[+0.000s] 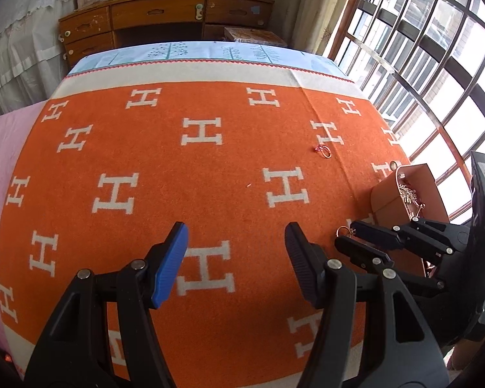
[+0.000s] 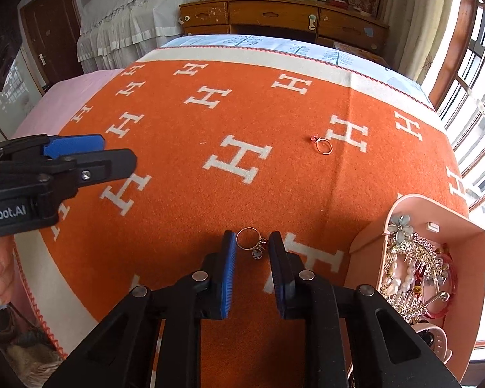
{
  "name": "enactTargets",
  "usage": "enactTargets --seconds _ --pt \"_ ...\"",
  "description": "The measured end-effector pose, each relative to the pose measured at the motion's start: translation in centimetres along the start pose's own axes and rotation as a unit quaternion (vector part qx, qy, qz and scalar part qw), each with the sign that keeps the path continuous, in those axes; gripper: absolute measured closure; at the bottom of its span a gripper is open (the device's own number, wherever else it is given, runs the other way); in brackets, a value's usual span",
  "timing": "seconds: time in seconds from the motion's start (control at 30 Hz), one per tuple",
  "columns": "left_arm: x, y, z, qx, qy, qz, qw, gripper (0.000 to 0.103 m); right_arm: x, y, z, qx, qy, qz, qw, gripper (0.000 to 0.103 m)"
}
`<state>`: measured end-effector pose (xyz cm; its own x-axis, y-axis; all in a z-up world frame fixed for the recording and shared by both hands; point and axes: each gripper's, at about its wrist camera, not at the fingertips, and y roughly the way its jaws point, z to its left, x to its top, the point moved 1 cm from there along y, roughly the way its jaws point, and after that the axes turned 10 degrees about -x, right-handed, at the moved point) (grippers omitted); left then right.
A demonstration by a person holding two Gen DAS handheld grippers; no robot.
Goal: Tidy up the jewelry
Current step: 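Grasp a gold ring with the right tool while the left tool grasps the pink gem ring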
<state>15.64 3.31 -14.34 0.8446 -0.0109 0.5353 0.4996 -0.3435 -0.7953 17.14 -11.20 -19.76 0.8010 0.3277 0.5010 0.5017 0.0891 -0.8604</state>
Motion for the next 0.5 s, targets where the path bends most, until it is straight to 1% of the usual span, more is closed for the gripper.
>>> enactTargets --seconds 0.1,0.27,0.37,0.5 --pt "1.6 1.0 -1.7 -0.003 0.024 0.006 0.9997 0.044 0.2 -1.1 -0.8 0.014 0.019 -0.018 1.000 0.083" --pt "4.6 2.3 -3.8 -0.012 0.038 0.007 0.9992 0.044 1.3 -3.9 -3.4 0.026 0.056 -0.062 0.996 0.083" --pt "6.0 3.7 -4.9 -0.015 0.048 0.013 0.9987 0.044 2.0 -5.2 -5.9 0.019 0.092 -0.086 0.992 0.083" --pt "7.4 6.8 -6.3 -0.024 0.060 0.039 0.9971 0.044 2.7 -5.8 -10.1 0.013 0.150 -0.104 0.983 0.083"
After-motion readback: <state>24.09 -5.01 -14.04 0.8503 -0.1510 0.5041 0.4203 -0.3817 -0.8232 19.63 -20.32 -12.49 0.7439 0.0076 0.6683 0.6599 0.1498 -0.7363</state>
